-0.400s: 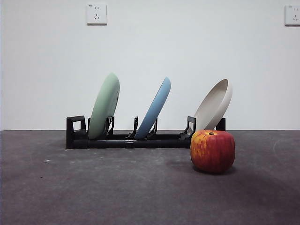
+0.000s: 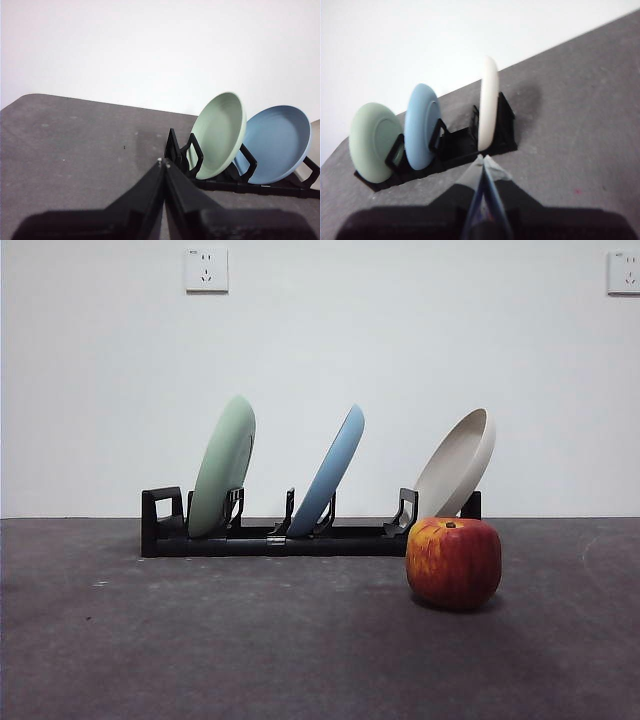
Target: Take the green plate from the plate rack,put the plate on the table,take the apple from the table,put the apple in the plate
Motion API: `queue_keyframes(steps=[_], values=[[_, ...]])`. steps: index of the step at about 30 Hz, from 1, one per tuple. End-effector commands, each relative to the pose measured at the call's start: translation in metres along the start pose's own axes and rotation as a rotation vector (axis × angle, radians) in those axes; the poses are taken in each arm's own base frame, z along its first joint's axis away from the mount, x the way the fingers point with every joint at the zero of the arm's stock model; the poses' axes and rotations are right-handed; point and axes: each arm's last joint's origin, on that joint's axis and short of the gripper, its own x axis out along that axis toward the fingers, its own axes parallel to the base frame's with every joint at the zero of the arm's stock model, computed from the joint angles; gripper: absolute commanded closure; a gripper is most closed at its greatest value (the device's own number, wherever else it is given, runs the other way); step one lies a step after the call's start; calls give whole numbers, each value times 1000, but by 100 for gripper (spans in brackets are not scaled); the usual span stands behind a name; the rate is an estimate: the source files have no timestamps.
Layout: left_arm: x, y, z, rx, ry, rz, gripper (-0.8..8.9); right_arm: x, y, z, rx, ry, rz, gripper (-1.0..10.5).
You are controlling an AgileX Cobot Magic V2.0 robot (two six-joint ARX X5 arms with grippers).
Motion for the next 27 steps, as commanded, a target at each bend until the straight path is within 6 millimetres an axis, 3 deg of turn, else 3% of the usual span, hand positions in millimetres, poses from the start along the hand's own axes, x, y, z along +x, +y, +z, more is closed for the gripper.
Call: queue_keyframes(steps=[1,7,12,14,17,19,23,27], values=[[5,-3,15,-7,11,-7,819,6,7,17,-82,22,35,948],[25,-10,41,-13,103,-72,819,26,17,41,-149,166,88,945],[52,-15,50,-30,225,-172,813,47,20,49,-183,284,144,925],[65,-17,51,-41,286,-245,804,55,20,49,-186,324,190,801],[82,-18,52,-64,365,-297,640,64,18,46,-168,366,207,579],[94,-19,52,-80,407,-293,533,68,16,44,-160,390,200,528],[116,-22,59,-93,482,-288,520,70,15,43,-155,402,195,528],[163,-31,84,-101,552,-372,521,70,15,43,-154,399,196,533]])
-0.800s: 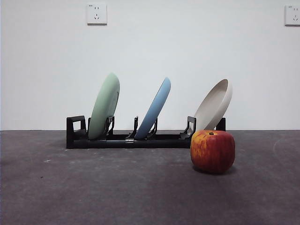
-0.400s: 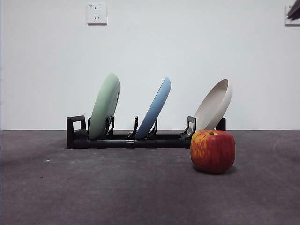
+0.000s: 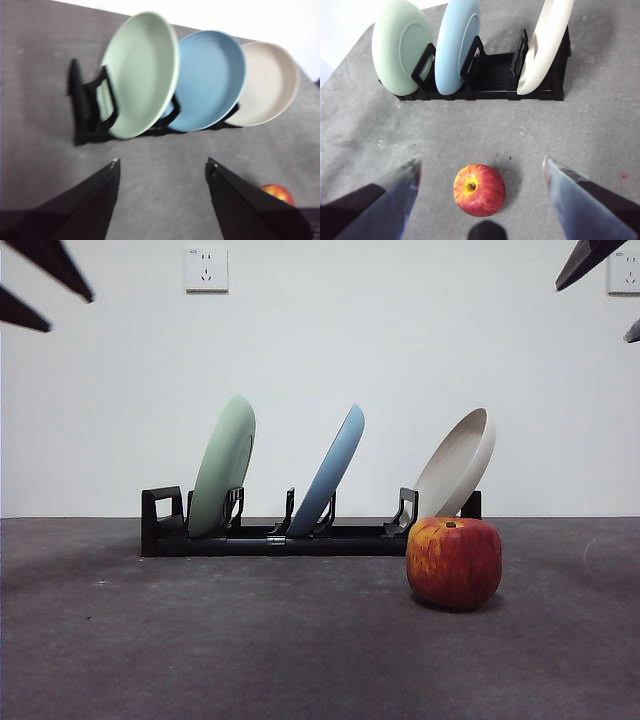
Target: Take the green plate from the plate rack,put the plate on the table,take the apple from the table,put the apple in the plate
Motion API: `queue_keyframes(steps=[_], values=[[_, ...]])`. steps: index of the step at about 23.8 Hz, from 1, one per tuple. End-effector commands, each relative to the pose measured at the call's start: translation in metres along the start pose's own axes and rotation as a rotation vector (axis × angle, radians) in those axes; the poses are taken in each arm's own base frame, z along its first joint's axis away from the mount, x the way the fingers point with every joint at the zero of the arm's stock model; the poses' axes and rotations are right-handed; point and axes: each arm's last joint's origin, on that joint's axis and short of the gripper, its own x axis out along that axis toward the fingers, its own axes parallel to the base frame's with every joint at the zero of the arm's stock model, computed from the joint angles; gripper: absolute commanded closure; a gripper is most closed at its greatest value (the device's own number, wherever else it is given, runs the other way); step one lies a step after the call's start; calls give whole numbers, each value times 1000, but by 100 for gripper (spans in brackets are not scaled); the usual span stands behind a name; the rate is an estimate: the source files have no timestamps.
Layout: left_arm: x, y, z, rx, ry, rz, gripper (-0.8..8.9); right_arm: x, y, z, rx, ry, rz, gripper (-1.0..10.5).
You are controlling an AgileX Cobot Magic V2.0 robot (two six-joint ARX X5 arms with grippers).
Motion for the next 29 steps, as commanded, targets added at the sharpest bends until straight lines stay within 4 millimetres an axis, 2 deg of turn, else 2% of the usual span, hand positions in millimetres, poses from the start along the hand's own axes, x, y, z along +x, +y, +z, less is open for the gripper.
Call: queue_keyframes(steps=[1,5,7,9,13,17,20,24,25,28,29], values=[[20,-2,30,16,28,-41,521,0,1,2,-14,-11,6,533],[62,-8,81,45,51,-76,521,-1,1,2,-6,-11,6,533],[86,-12,98,66,76,-96,521,0,1,2,-7,-11,6,533],[113,-15,106,73,113,-113,521,-1,1,2,-7,-11,6,534],[160,-13,98,99,161,-85,522,-1,1,2,-7,-11,5,537],[192,-5,82,100,198,-53,522,-1,1,2,-6,-12,2,537],[207,-1,73,96,220,-51,529,-1,1,2,-3,-12,2,537],[216,2,66,89,245,-49,536,-1,1,2,20,-12,2,537],[216,2,66,89,245,-50,551,0,1,2,20,-11,2,537],[216,2,66,89,245,-52,828,0,1,2,21,-10,2,537],[216,2,66,89,245,-54,822,0,1,2,21,-10,2,537]])
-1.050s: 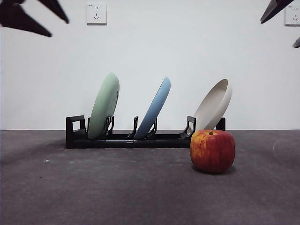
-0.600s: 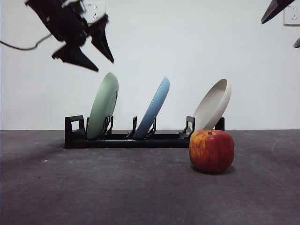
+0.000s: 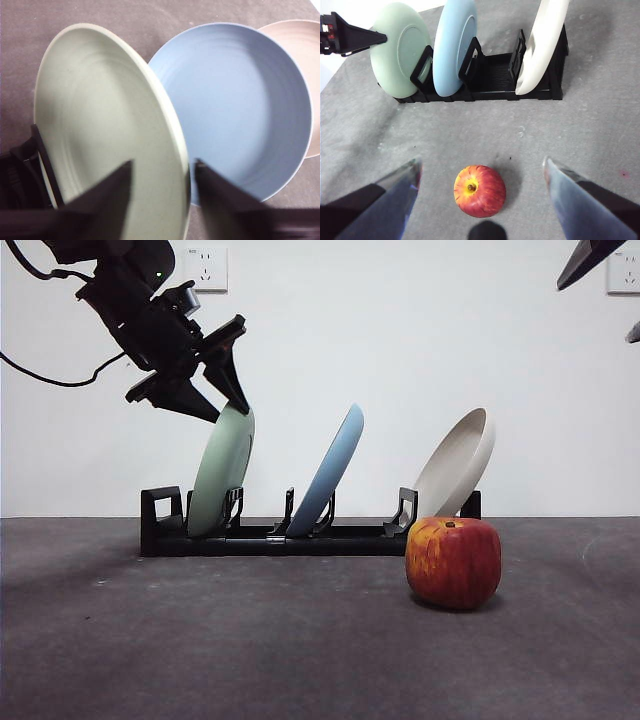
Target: Take the green plate from the plate rack,put the plate on the table,take the apple from the table,put the apple in the plate
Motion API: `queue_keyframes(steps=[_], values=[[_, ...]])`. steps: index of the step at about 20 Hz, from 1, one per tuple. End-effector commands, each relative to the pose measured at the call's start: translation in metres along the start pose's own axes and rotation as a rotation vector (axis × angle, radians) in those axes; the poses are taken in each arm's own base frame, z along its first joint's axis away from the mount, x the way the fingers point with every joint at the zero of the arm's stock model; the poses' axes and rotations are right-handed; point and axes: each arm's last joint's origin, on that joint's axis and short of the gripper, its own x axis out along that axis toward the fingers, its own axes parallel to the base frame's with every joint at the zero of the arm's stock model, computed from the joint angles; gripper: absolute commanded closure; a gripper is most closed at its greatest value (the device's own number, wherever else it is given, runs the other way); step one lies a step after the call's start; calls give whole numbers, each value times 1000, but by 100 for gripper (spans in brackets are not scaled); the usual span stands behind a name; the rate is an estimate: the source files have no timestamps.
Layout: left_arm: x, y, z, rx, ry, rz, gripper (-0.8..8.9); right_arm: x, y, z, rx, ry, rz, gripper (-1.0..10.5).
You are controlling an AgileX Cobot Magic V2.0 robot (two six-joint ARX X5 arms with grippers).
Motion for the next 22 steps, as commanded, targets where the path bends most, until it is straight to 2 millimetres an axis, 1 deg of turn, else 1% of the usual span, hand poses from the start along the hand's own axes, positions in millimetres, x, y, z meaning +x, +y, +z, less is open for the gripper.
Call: queue_keyframes(steps=[1,3,6,8,10,12,15,17,18,20,22], values=[[5,1,-2,16,3,-3,822,0,1,1,2,-8,3,537],[-2,-3,2,23,-13,-9,822,0,1,1,2,-8,2,537],[-25,-17,11,51,-62,-51,822,0,1,1,1,-8,2,537],[-47,-30,19,76,-104,-96,822,0,1,1,1,-8,2,537],[-73,-45,24,105,-135,-177,822,0,1,1,1,-8,2,537],[-104,-64,24,133,-141,-269,822,0,1,1,1,-9,2,537],[-152,-93,11,221,-89,-309,822,0,1,1,1,-9,2,537],[-178,-111,-4,301,-34,-306,822,0,1,1,1,-9,2,537],[-189,-120,-13,347,1,-267,822,0,1,1,1,-9,2,537],[-203,-136,-30,409,72,-155,822,0,1,2,1,-9,-1,537],[-207,-154,-45,476,152,-84,821,0,1,2,1,-9,-1,537]])
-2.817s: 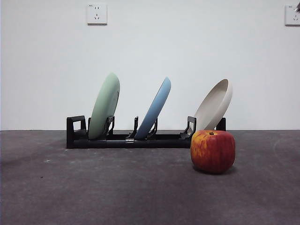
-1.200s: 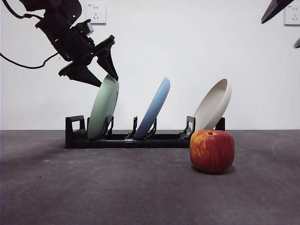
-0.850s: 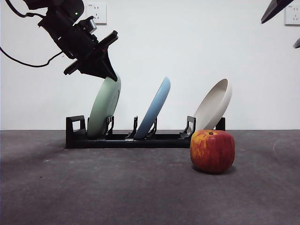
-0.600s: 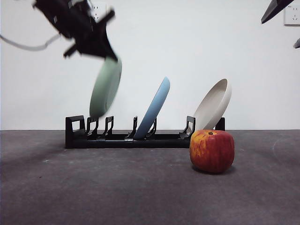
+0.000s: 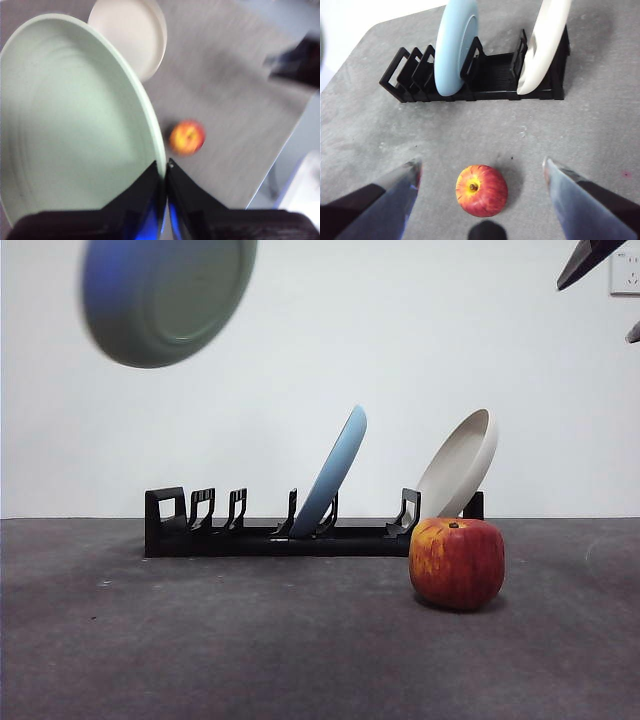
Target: Take the green plate from the plate rack,put the plate on the table,take the apple from the table,put the apple in the plate
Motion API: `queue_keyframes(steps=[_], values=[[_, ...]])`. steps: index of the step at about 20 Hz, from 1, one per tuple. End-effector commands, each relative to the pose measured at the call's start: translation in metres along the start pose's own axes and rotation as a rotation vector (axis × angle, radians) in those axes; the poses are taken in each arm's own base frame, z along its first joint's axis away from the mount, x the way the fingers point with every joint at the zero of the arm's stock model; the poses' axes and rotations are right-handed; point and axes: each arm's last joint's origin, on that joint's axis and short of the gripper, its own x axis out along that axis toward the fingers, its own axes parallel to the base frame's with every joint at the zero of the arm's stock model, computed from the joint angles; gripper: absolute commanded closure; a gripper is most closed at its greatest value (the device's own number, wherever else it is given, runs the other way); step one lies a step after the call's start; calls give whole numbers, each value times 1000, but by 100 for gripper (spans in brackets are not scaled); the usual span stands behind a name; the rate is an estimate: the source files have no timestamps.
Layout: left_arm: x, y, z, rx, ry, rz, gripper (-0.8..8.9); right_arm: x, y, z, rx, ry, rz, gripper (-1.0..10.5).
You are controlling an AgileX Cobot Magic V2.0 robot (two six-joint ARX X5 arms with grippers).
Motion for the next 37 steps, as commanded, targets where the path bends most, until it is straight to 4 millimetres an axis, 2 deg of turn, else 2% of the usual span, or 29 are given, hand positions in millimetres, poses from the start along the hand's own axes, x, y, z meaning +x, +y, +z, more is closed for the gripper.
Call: queue_keyframes(steps=[1,3,5,7,9,12,17,19,21,22,24,25,27,28,30,33,35,37], values=[[9,-23,-6,115,102,51,821,0,1,2,1,-9,0,537],[25,-46,-13,187,163,73,821,0,1,2,1,-9,0,537],[52,-66,-27,223,208,142,821,0,1,2,1,-9,0,537],[81,-78,-46,241,225,202,822,0,1,2,1,-9,0,537],[109,-87,-67,275,239,191,822,0,1,2,1,-9,0,537],[150,-91,-96,309,277,170,822,0,1,2,1,-9,0,537],[215,-84,-131,353,480,221,822,0,1,2,2,-9,0,537],[234,-83,-140,368,527,206,822,0,1,1,4,-9,1,537],[244,-84,-147,357,563,180,810,0,1,1,13,-8,7,537],[244,-84,-148,344,571,165,770,0,1,1,14,-4,7,536],[243,-85,-146,299,553,177,537,0,1,0,18,5,8,526],[239,-83,-143,263,536,191,441,0,2,-1,16,14,13,480],[228,-82,-135,193,486,202,423,3,7,-1,7,46,31,404],[219,-83,-129,164,444,204,423,4,9,0,-5,68,39,404],[188,-87,-111,117,306,195,426,8,16,5,-37,118,55,404],[121,-91,-85,76,44,159,434,22,30,16,-101,211,49,404],[67,-89,-77,54,-141,189,436,40,41,20,-160,292,5,399],[16,-84,-78,19,-308,276,436,64,52,19,-228,360,-40,373]])
